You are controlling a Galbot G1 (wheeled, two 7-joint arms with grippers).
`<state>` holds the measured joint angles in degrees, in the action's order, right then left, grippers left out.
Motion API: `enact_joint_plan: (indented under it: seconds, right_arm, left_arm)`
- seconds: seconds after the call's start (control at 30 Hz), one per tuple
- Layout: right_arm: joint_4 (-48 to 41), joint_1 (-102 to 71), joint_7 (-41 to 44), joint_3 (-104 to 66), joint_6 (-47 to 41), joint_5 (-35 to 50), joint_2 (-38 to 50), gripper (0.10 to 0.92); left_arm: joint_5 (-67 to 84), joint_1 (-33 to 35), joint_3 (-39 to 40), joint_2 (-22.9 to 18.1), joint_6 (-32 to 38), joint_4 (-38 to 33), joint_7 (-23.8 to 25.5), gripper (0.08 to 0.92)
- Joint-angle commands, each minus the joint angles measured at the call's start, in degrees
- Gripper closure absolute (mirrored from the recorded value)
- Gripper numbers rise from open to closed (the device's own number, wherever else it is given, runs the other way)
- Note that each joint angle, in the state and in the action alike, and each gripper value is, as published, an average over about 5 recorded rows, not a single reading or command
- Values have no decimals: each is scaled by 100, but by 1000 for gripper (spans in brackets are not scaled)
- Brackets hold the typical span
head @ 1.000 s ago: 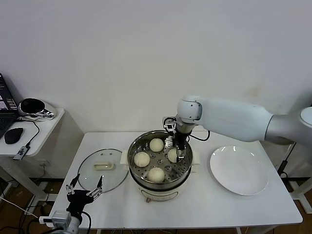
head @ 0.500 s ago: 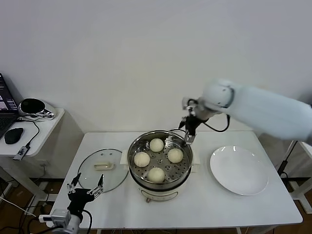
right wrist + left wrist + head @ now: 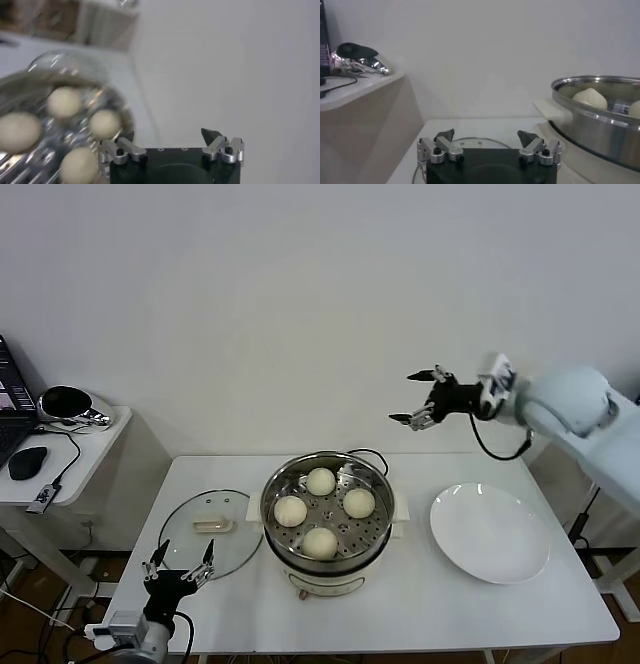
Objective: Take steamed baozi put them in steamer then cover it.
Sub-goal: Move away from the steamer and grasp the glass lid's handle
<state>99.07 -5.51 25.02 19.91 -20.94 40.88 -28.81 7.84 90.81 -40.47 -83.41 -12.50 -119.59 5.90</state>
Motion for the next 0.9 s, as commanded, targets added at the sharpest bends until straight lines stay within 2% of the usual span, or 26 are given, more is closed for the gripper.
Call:
enact_joint_plan:
  seconds: [0.03, 0.23, 0.4, 0.67, 0.8, 0.9]
  right_arm:
    - [831, -6579, -960, -6475, 923, -365, -857, 203]
    - [932, -7564, -1190, -6983, 1540, -481, -2166, 203]
    - [979, -8128, -1592, -7075, 1934, -244, -3143, 203]
    - [925, -8790, -1808, -6752, 2046, -61, -4002, 203]
    - [891, -8831, -1817, -6612, 2154, -289, -4160, 203]
    - [948, -8782, -1845, -6586, 2106, -344, -4153, 203]
  left_arm:
    - [-221, -149, 1, 156, 49, 99, 76, 177]
    - [-1044, -357, 54, 161, 179, 201, 180, 177]
    - [-1996, -555, 117, 248, 354, 404, 42, 177]
    - [-3745, -1078, 126, 544, 706, 993, -210, 177]
    - [-4826, -1166, 259, 889, 983, 1174, -292, 177]
    - [-5723, -1132, 560, 1351, 1183, 1342, -642, 177]
